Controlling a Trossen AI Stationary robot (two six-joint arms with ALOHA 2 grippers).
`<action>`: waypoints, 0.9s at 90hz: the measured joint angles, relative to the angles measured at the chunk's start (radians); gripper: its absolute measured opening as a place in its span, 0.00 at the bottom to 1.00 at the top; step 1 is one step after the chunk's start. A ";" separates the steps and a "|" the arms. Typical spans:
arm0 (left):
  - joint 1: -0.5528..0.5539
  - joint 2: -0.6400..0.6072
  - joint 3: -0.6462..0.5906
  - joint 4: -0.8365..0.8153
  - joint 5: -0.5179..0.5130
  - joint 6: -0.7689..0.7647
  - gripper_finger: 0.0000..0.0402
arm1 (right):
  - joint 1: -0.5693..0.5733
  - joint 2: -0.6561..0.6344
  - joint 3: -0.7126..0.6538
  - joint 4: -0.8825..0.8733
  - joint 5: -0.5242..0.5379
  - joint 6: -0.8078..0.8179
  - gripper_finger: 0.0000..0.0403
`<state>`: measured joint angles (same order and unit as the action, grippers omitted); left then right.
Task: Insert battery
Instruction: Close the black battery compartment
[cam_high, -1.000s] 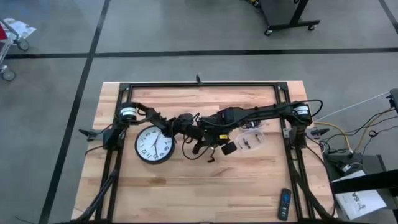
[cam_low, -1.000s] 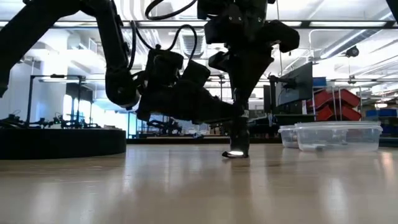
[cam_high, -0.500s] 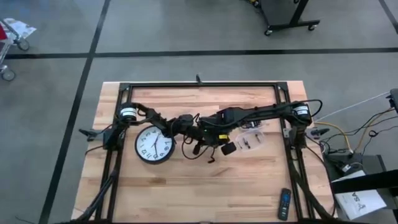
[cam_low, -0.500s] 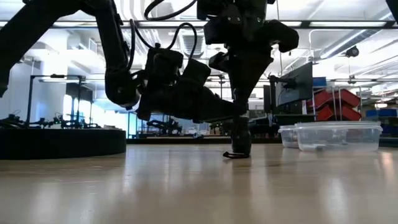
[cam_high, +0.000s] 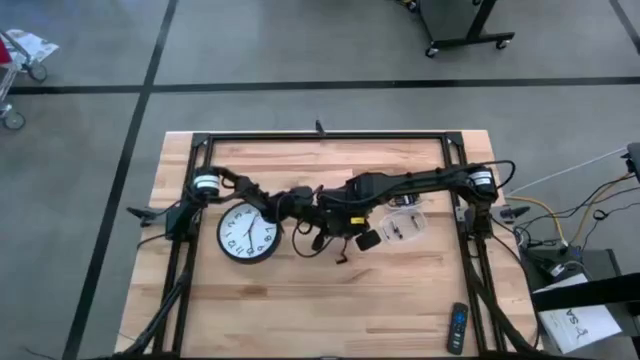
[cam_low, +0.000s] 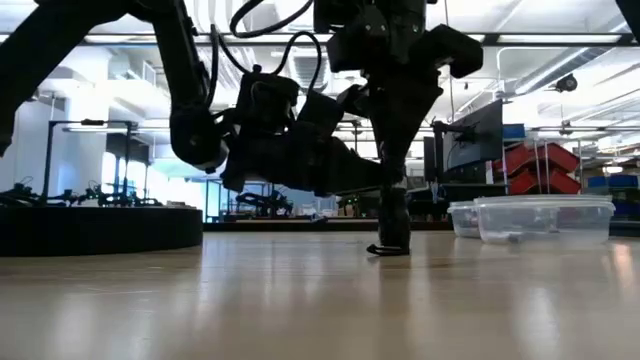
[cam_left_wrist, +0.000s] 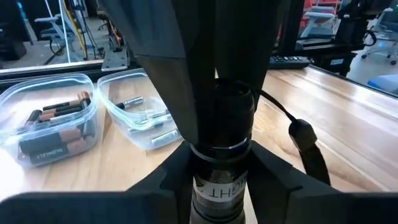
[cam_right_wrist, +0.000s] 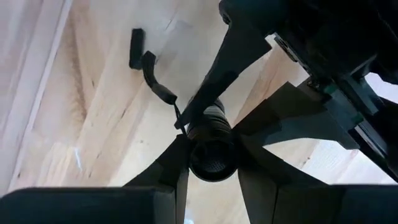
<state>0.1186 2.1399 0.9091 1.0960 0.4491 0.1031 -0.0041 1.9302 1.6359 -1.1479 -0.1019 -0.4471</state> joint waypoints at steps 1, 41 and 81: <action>-0.001 0.000 0.000 -0.003 -0.003 0.002 0.26 | 0.000 0.000 0.000 0.000 -0.001 0.004 0.22; -0.004 0.015 0.007 -0.006 -0.016 0.012 0.26 | 0.003 0.009 -0.002 0.002 0.014 0.259 0.22; -0.004 0.016 0.006 -0.007 -0.039 -0.004 0.25 | 0.003 0.009 -0.004 0.014 0.040 0.648 0.22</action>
<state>0.1146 2.1563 0.9150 1.0885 0.4099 0.0990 -0.0010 1.9396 1.6321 -1.1335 -0.0617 0.2005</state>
